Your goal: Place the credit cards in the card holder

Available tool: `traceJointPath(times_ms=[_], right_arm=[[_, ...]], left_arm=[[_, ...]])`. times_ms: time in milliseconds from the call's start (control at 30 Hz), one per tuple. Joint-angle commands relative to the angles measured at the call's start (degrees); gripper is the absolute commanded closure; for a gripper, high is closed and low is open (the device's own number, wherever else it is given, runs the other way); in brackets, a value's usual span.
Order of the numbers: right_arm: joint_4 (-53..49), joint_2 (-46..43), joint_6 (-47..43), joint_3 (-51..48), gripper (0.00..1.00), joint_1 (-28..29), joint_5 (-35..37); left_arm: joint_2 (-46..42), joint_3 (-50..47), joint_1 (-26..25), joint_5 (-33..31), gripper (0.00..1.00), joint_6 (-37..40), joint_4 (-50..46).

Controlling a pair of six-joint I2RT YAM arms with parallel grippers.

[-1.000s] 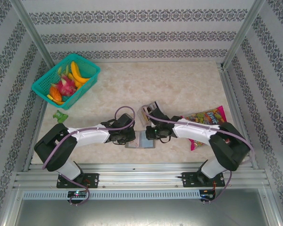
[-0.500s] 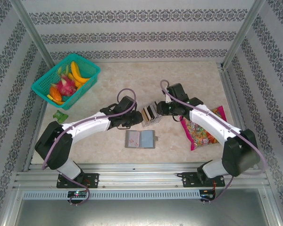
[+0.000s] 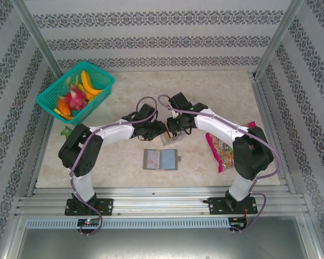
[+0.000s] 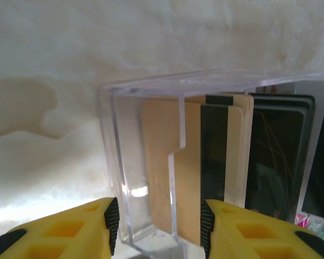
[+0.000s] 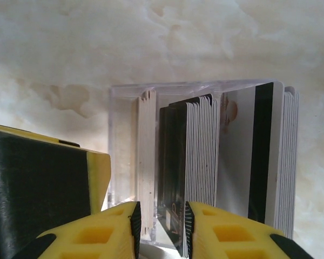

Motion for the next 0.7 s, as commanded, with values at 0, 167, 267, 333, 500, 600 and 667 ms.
traceJointPath(times_ms=[0, 167, 267, 333, 500, 600, 667], right_arm=[[-2.5, 0.8, -1.7, 2.2, 0.70, 0.6, 5.8], [-2.3, 1.7, -2.4, 2.6, 0.68, 1.0, 5.8], [-2.6, 2.9, -3.1, 3.2, 0.67, 1.6, 6.2], [-3.2, 3.9, -3.6, 4.0, 0.66, 2.2, 8.6], [-4.3, 6.2, -5.1, 5.7, 0.64, 3.7, 14.1], [-4.5, 7.2, -5.9, 6.2, 0.64, 4.3, 16.0], [-4.5, 7.9, -6.0, 6.3, 0.64, 4.6, 17.6]], left_arm=[[1.1, 1.0, 1.4, 2.1, 0.52, -1.7, 3.5], [2.7, 1.0, 1.8, 2.1, 0.54, -1.9, 3.5], [3.5, 0.6, 1.9, 1.7, 0.56, -2.2, 3.3], [4.0, 0.2, 1.9, 1.7, 0.57, -2.6, 3.8], [4.8, -0.3, 2.0, 2.0, 0.60, -3.1, 4.3], [4.7, -0.8, 2.0, 1.8, 0.62, -3.4, 4.6], [4.5, -1.6, 2.0, 1.8, 0.62, -3.8, 5.3]])
